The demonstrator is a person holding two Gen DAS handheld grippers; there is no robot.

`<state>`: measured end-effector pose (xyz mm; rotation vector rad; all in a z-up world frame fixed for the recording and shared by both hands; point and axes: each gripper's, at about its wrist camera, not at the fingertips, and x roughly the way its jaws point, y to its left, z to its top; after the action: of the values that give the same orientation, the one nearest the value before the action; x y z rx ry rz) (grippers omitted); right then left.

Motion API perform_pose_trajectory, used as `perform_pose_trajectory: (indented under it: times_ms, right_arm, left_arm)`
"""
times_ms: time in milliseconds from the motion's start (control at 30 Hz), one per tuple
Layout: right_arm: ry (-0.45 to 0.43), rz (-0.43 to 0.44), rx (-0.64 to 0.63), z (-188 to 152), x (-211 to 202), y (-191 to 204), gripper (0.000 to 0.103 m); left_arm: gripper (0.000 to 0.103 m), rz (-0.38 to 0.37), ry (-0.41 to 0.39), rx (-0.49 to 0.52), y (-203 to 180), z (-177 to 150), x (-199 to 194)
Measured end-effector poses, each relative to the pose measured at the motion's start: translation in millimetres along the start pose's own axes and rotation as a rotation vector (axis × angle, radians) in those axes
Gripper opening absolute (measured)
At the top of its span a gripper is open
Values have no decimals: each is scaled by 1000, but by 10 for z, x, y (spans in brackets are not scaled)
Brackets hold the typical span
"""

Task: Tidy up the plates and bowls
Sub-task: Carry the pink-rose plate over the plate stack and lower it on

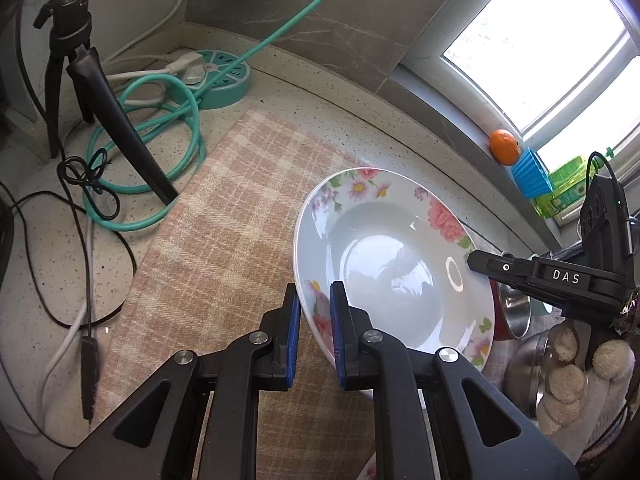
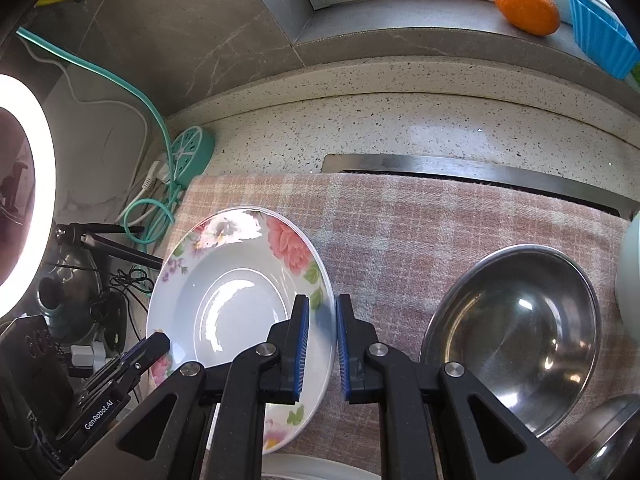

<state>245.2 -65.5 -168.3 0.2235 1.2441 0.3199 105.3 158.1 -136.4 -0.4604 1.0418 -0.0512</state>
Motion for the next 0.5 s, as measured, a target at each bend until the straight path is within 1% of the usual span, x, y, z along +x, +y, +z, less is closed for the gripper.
perform_pose_trajectory:
  times_ms: [267, 500]
  right_arm:
    - [-37, 1, -9, -222, -290, 56, 12]
    - [-69, 13, 8, -516, -543, 12, 12]
  left_arm:
    - [13, -24, -13, 15, -87, -141, -199]
    - [13, -41, -13, 40, -185, -297, -345]
